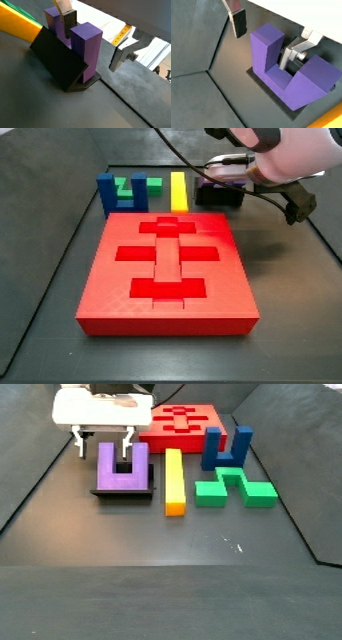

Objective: Pick up the purple object. Move up. Place the purple object on the fixture. Regrasp the purple object. Move to above the board. Insert the purple object.
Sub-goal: Regrasp the purple object.

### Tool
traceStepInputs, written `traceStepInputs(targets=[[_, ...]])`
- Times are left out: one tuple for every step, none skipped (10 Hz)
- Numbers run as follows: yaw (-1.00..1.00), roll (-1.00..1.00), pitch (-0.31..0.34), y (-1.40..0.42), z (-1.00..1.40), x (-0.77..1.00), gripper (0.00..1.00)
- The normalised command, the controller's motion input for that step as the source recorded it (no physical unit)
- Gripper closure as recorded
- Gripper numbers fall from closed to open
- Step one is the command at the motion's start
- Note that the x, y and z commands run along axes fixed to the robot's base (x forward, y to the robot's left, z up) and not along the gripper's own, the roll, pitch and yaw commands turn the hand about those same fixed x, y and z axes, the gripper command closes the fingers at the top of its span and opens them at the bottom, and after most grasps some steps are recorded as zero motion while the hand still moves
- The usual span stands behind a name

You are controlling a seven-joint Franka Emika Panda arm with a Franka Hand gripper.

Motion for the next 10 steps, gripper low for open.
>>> traceStepInputs(targets=[[0.0, 0.0, -0.006, 0.0, -0.01, 0.0, 0.0], [0.0, 0.0, -0.009, 0.0, -0.06, 0.0, 0.0], [0.0, 0.0, 0.0, 0.0, 0.0, 0.0, 0.0], [0.0, 0.0, 0.0, 0.0, 0.0, 0.0, 1.0], [0.0, 0.0, 0.0, 0.0, 0.0, 0.0, 1.0], [0.0, 0.0, 0.0, 0.0, 0.0, 0.0, 1.0], [0.0, 0.0, 0.0, 0.0, 0.0, 0.0, 1.0], [0.0, 0.0, 0.0, 0.0, 0.0, 0.0, 1.0], [0.0, 0.0, 0.0, 0.0, 0.0, 0.0, 1.0], [0.0, 0.0, 0.0, 0.0, 0.0, 0.0, 1.0]])
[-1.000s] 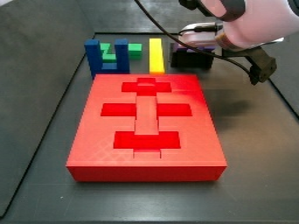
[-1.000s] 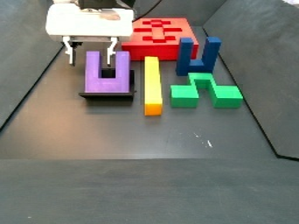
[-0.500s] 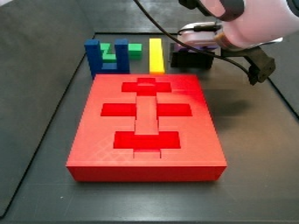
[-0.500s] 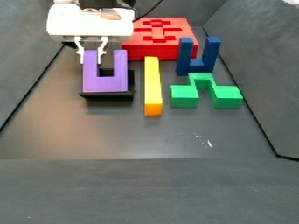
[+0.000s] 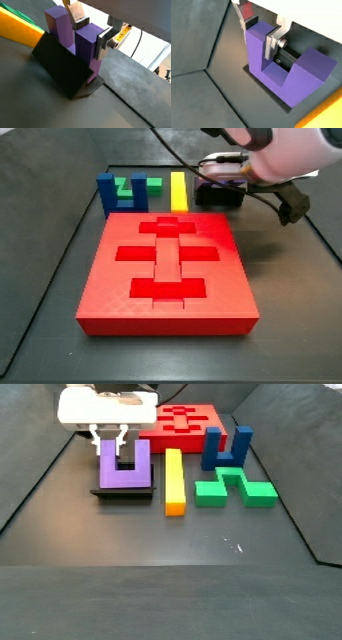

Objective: Pick up the purple object. Move up. Place the purple object on the fixture. Regrasp the purple object. Move to above the board. Insert the purple object.
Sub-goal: Regrasp the purple object.

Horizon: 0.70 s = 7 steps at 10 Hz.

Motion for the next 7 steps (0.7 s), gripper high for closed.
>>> traceStepInputs(targets=[[0.0, 0.0, 0.0, 0.0, 0.0, 0.0, 1.0], [0.0, 0.0, 0.0, 0.0, 0.0, 0.0, 1.0], [0.0, 0.0, 0.0, 0.0, 0.0, 0.0, 1.0], [0.0, 0.0, 0.0, 0.0, 0.0, 0.0, 1.0], [0.0, 0.0, 0.0, 0.0, 0.0, 0.0, 1.0], [0.0, 0.0, 0.0, 0.0, 0.0, 0.0, 1.0], [0.0, 0.0, 0.0, 0.0, 0.0, 0.0, 1.0]])
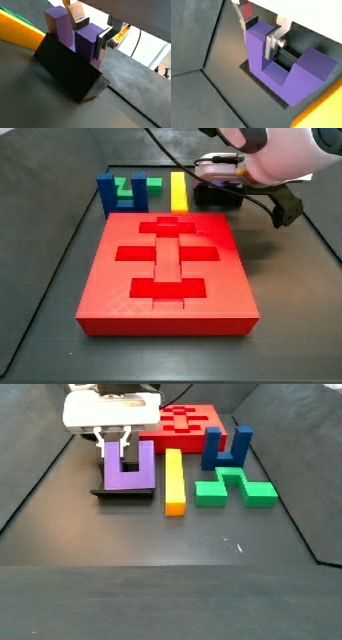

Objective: Pick up the purple object. Move up. Place the purple object on the fixture. Regrasp the purple object. Move to above the board. Insert the purple object.
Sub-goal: Regrasp the purple object, then move to above the board.

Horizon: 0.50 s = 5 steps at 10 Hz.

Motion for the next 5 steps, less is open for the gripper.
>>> traceStepInputs(targets=[[0.0, 0.0, 0.0, 0.0, 0.0, 0.0, 1.0], [0.0, 0.0, 0.0, 0.0, 0.0, 0.0, 1.0], [0.0, 0.0, 0.0, 0.0, 1.4, 0.0, 1.0], [0.0, -0.05, -0.024, 0.01, 1.4, 0.01, 1.0], [0.0, -0.11, -0.042, 0.03, 1.4, -0.02, 1.0]])
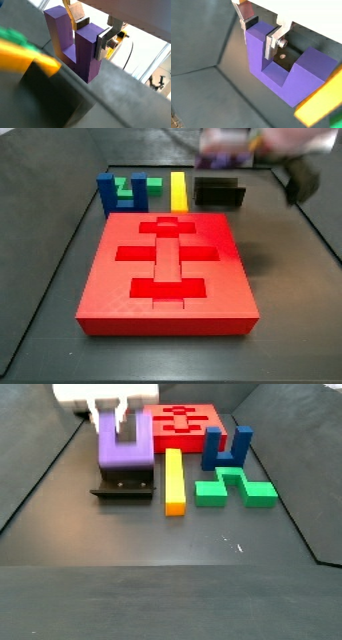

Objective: Pick up the purple object. Move up. Place the purple object on the fixture. Regrasp the purple object. Move to above the board. Insert the purple object.
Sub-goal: Move to above the board.

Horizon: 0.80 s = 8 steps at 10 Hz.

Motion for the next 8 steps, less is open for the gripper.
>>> traceStepInputs(targets=[[-0.01, -0.1, -0.043, 0.04, 1.4, -0.03, 1.0], [-0.02, -0.05, -0.025, 0.02, 1.4, -0.02, 1.0], [-0.03, -0.02, 0.005, 0.03, 1.4, -0.02, 1.0], [-0.03, -0.02, 0.016, 0.02, 1.4, -0.03, 1.0], [-0.02, -0.02, 0.022, 0.02, 1.4, -0.03, 1.0], [-0.01, -0.01, 0.047, 0.01, 0.56, -0.01, 1.0], [-0.04, -1.0, 0.033, -1.4, 0.29, -1.15, 1.0], [-0.04, -1.0, 0.031, -1.4, 0.26, -1.15, 1.0]])
